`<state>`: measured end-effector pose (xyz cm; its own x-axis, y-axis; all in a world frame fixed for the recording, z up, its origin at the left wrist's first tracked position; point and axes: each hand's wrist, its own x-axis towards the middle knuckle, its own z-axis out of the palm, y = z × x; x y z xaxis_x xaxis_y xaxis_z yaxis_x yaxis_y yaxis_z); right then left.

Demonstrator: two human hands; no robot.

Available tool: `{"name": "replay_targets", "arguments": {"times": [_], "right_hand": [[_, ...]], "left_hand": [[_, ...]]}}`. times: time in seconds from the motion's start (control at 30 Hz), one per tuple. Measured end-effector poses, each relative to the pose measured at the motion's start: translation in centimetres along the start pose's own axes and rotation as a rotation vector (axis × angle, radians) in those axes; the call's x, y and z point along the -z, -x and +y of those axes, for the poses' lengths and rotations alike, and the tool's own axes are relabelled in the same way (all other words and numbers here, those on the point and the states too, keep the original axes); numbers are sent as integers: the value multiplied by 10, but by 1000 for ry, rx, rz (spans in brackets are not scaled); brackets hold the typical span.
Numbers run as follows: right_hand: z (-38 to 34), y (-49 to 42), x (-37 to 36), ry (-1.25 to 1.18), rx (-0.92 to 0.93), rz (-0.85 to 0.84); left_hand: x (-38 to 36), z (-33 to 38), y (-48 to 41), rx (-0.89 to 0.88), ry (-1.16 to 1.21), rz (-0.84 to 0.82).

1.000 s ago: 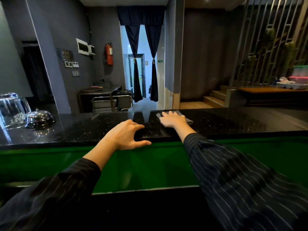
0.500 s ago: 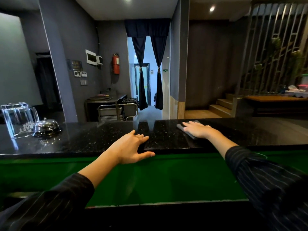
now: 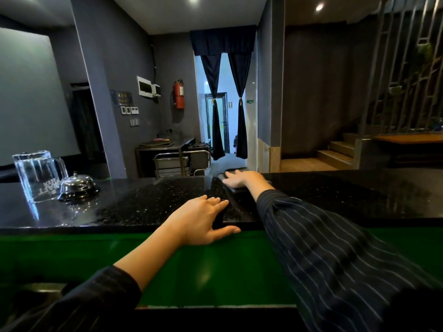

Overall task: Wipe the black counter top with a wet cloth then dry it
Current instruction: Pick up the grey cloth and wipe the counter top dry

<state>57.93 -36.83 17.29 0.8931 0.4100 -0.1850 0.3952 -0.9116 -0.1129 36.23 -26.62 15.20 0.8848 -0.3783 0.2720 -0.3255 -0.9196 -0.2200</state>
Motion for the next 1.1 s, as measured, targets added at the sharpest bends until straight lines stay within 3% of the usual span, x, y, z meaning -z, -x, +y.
{"name": "replay_targets", "arguments": {"times": [0.1,0.23,0.43,0.67,0.9,1.1], "right_hand": [[-40,19,-13,39,156,-2],[-20,30,-19,22,296,-31],[46,27,2,-38,48,2],[29,-45,3,5,-118,-10],[-80,14,-11,19,172,-36],[-60,67,-13,48,285,-32]], "left_hand": [[-4,-1,0,-38,-35,40],[-5,0,1,-40,-46,38],[-4,0,1,-22,-20,18],[-7,-2,0,-38,-55,46],[-4,-5,-1,-81,-28,28],[-12,-5,1,-128,-64,132]]}}
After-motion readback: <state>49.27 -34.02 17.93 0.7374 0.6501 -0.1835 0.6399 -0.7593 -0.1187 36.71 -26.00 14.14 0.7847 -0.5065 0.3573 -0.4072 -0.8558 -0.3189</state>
